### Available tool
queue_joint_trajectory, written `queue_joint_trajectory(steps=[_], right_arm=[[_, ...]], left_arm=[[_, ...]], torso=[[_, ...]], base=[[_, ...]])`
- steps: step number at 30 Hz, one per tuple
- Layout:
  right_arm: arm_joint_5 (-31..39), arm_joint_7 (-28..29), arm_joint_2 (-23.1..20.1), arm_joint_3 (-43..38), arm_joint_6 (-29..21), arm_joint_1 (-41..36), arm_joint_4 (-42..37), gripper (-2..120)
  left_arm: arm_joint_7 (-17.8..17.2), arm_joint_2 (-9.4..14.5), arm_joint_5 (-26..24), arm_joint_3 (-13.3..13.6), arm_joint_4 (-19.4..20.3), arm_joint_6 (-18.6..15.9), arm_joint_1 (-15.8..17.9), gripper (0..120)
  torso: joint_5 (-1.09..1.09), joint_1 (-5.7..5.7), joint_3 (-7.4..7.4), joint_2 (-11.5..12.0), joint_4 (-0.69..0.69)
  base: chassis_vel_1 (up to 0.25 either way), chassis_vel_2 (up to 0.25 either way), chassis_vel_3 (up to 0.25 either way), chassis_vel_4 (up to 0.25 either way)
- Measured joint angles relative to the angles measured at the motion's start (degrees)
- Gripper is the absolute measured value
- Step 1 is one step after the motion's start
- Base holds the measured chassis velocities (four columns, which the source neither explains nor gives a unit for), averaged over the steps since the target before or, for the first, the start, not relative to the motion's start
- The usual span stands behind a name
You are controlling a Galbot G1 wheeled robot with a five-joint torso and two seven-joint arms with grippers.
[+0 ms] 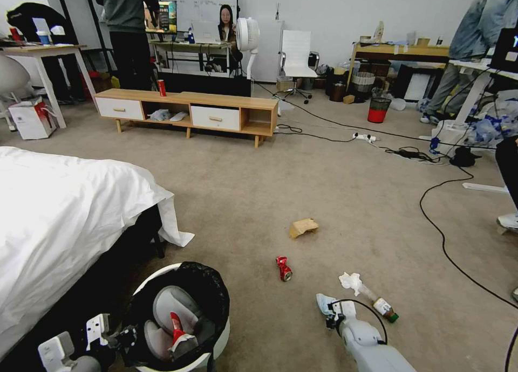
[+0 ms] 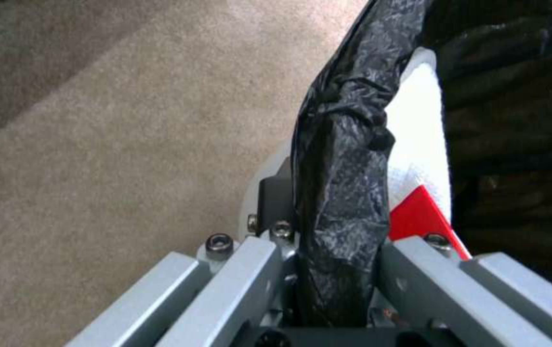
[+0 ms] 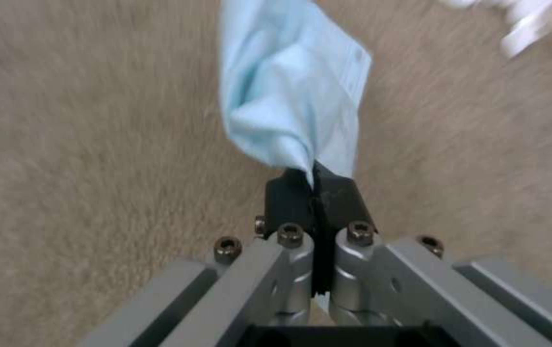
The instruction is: Pick up the trash bin, then pick up the garbage from the floor and place it into the trash bin.
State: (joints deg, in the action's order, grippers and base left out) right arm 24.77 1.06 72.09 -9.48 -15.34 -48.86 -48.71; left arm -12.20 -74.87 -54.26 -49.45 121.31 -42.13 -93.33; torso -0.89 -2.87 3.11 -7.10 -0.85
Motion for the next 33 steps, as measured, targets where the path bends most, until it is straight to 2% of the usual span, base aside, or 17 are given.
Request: queue_joint_trajectory(steps=[1, 4, 5, 6, 7, 8, 9, 10, 11, 12, 13, 15, 18, 19, 21, 23, 33], right_arm=[[0.00, 0.00, 0.00, 0.00, 0.00, 0.00, 0.00, 0], [4.87, 0.69, -6.57, 0.00, 0.73, -4.88, -12.09, 0], [4.87, 0.69, -6.57, 0.00, 0.73, -4.88, -12.09, 0], [5.70, 1.10, -8.42, -0.36, 0.70, -5.86, -15.47, 0], [7.45, 1.96, -11.26, -0.87, 0.09, -7.29, -21.04, 0], [7.45, 1.96, -11.26, -0.87, 0.09, -7.29, -21.04, 0], [9.51, 3.14, -14.24, -1.39, -0.80, -8.83, -27.50, 0], [9.51, 3.14, -14.24, -1.39, -0.80, -8.83, -27.50, 0], [10.14, 3.54, -15.14, -1.58, -1.08, -9.31, -29.44, 0], [12.02, 4.57, -17.70, -2.08, -1.83, -10.72, -34.84, 0], [12.02, 4.57, -17.70, -2.08, -1.83, -10.72, -34.84, 0], [16.01, 6.38, -21.23, -2.82, -2.82, -12.16, -43.16, 0], [18.19, 7.07, -22.67, -3.12, -3.10, -12.58, -47.00, 0], [21.64, 7.76, -24.80, -3.35, -3.07, -12.93, -52.49, 0], [22.47, 7.85, -25.42, -3.36, -3.00, -12.98, -53.81, 0], [27.25, 8.56, -28.58, -3.19, -1.89, -12.73, -61.17, 0], [35.40, 8.89, -33.31, -0.05, 0.18, -9.25, -76.56, 0]], left_arm=[[0.00, 0.00, 0.00, 0.00, 0.00, 0.00, 0.00, 1], [0.24, 0.43, 0.09, 0.44, 0.14, 0.00, 0.06, 1], [0.24, 0.43, 0.09, 0.44, 0.14, 0.00, 0.06, 1], [0.28, 0.58, 0.11, 0.59, 0.21, 0.00, 0.10, 1], [0.34, 0.86, 0.13, 0.85, 0.30, 0.00, 0.22, 1], [0.34, 0.86, 0.13, 0.85, 0.30, 0.00, 0.22, 1], [0.39, 1.12, 0.14, 1.11, 0.33, 0.00, 0.42, 1], [0.39, 1.12, 0.14, 1.11, 0.33, 0.00, 0.42, 1], [0.44, 1.23, 0.13, 1.19, 0.38, 0.00, 0.49, 1], [0.47, 1.64, 0.07, 1.36, 0.53, 0.00, 0.57, 1], [0.47, 1.64, 0.07, 1.36, 0.53, 0.00, 0.57, 1], [0.59, 2.47, -0.21, 1.68, 0.82, 0.00, 0.67, 1], [0.61, 2.84, -0.28, 1.74, 0.97, 0.00, 0.72, 1], [0.72, 3.30, -0.32, 1.86, 1.22, 0.00, 0.73, 1], [0.80, 3.46, -0.32, 1.90, 1.27, 0.00, 0.72, 1], [1.04, 4.18, -0.29, 2.09, 1.60, 0.00, 0.62, 1], [1.54, 5.59, 0.30, 2.76, 2.25, 0.00, -0.03, 1]], torso=[[0.00, 0.00, 0.00, 0.00, 0.00], [0.01, 0.00, 0.00, 0.00, -0.02], [0.01, 0.00, 0.00, 0.00, -0.02], [0.01, 0.00, 0.00, 0.00, -0.02], [0.00, 0.00, 0.00, 0.00, -0.02], [0.00, 0.00, 0.00, 0.00, -0.02], [-0.02, 0.00, -0.01, -0.01, -0.01], [-0.02, 0.00, -0.01, -0.01, -0.01], [-0.01, 0.00, 0.00, -0.01, 0.00], [0.00, 0.00, 0.00, 0.00, 0.00], [0.00, 0.00, 0.00, 0.00, 0.00], [-0.01, 0.00, 0.00, 0.00, -0.02], [-0.01, 0.00, 0.00, -0.01, -0.01], [0.00, 0.00, -0.01, 0.00, 0.01], [-0.02, 0.00, 0.00, -0.01, 0.01], [-0.02, 0.00, -0.01, -0.01, -0.02], [-0.02, 0.00, 0.00, -0.01, -0.01]], base=[[0.000, 0.000, 0.000, 0.000], [0.000, 0.000, 0.000, 0.000], [0.000, 0.000, 0.000, 0.000], [0.000, 0.000, 0.000, 0.000], [0.000, 0.000, 0.000, 0.000], [0.000, 0.000, 0.000, 0.000], [0.000, 0.000, 0.000, 0.000], [0.000, 0.000, 0.000, 0.000], [0.000, 0.000, 0.000, 0.000], [0.000, 0.000, 0.000, 0.000], [0.000, 0.000, 0.000, 0.000], [0.000, 0.000, 0.000, 0.000], [0.000, 0.000, 0.000, 0.000], [0.000, 0.000, 0.000, 0.000], [0.000, 0.000, 0.000, 0.000], [0.000, 0.000, 0.000, 0.000], [0.000, 0.000, 0.000, 0.000]])
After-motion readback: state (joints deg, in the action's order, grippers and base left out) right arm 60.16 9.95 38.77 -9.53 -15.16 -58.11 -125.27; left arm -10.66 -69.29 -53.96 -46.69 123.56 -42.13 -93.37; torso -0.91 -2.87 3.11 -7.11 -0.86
